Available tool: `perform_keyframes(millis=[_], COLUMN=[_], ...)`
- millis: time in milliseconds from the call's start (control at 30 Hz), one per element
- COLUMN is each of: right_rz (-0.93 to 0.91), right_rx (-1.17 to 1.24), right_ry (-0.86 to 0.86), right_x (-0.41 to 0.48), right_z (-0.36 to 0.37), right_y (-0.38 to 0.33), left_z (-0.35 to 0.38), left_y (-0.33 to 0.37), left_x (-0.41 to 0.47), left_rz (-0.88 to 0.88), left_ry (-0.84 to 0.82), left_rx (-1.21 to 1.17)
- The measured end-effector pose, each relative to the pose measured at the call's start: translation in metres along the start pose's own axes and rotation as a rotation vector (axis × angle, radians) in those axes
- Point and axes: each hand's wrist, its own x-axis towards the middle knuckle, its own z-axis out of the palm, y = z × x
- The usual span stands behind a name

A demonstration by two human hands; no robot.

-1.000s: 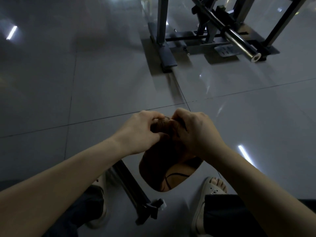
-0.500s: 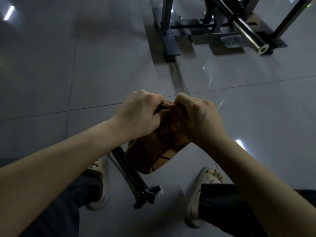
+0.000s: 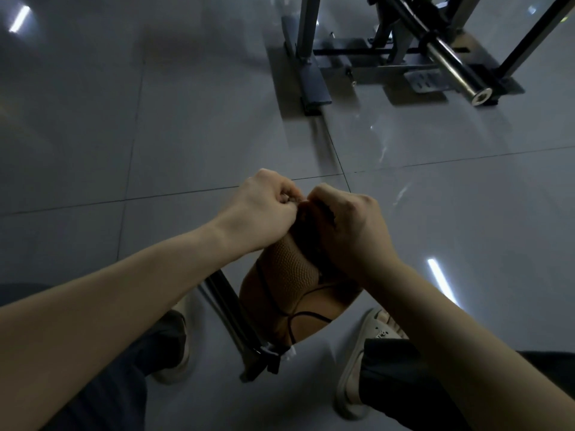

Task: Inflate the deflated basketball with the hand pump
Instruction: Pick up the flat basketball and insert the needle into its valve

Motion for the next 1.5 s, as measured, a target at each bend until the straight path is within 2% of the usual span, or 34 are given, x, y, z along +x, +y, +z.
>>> perform_keyframes(millis=[133, 400, 733, 900, 967, 1033, 1133, 1333, 1400, 1500], right_rz=[-0.014, 0.05, 0.068, 0.135, 0.229, 0.331, 0.308, 0.047, 0.09, 0.218], right_rx=[0.015, -0.068, -0.188, 0.074, 0.251, 0.288, 0.174, -0.233, -0.342, -0.404], right_ry=[-0.053, -0.042, -0.018, -0.095, -0.089, -0.095, -0.143, -0.125, -0.194, -0.422], right_x=[-0.002, -0.003, -0.003, 0.006, 0.006, 0.003, -0.002, -0.003, -0.002, -0.01], right_z=[0.001, 0.007, 0.009, -0.002, -0.01, -0.018, -0.025, -0.008, -0.001, 0.02], right_y=[0.003, 0.006, 0.005, 0.005, 0.007, 0.014, 0.02, 0.017, 0.024, 0.039], left_z=[0.001, 0.003, -0.002, -0.005, -0.006, -0.006, -0.004, 0.016, 0.032, 0.068], left_y=[-0.003, -0.004, -0.005, -0.006, -0.008, -0.012, -0.015, -0.022, -0.027, -0.05], left_x=[0.001, 0.0, 0.001, 0.007, 0.008, 0.012, 0.018, 0.028, 0.031, 0.032], left_rz=[-0.06, -0.075, 0.024, 0.101, 0.102, 0.102, 0.099, 0.091, 0.041, -0.079], left_ry=[-0.037, -0.033, -0.005, 0.043, 0.052, 0.051, 0.073, 0.061, 0.021, -0.048], left_rx=[-0.055, -0.097, -0.021, 0.073, 0.102, 0.095, 0.085, 0.085, 0.064, -0.02])
